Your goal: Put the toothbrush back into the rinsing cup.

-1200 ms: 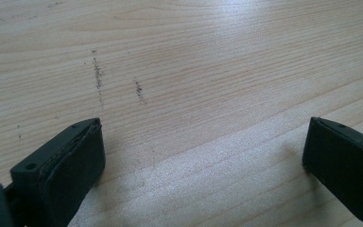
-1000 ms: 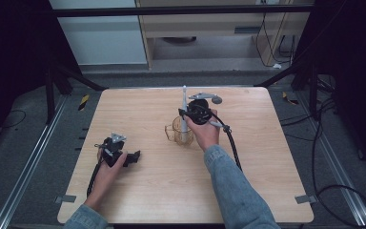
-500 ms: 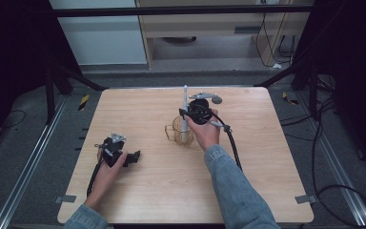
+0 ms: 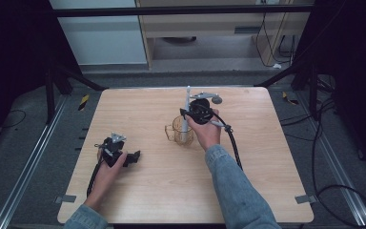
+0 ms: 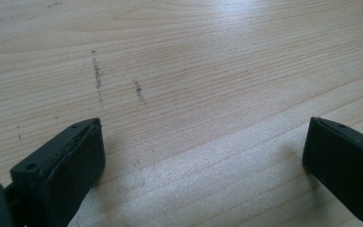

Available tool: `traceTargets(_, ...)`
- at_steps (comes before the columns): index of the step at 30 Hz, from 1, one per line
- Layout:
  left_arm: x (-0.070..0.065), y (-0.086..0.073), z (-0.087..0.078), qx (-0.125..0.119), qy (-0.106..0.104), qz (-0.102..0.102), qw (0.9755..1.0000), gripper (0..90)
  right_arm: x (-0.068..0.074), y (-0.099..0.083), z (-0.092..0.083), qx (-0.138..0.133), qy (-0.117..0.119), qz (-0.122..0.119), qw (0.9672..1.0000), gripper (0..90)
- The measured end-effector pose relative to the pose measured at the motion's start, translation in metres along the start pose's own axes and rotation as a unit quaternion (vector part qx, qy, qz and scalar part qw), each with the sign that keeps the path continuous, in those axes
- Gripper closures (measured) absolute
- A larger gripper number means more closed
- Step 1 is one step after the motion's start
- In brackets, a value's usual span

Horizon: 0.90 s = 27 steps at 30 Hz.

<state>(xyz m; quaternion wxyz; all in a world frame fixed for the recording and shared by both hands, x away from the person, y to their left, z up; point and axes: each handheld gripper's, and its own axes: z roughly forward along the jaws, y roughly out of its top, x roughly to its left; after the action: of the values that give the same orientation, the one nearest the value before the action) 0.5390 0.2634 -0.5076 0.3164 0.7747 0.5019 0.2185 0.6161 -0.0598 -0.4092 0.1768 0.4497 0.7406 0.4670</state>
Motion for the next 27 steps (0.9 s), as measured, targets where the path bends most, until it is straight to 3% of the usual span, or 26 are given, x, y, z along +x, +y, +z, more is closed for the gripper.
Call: traceTargets(27, 0.0, 0.0, 0.0, 0.0, 0.0, 0.0, 1.0, 0.0, 0.001, 0.001, -0.014, 0.0, 0.0, -0.01, 1.0, 63.5)
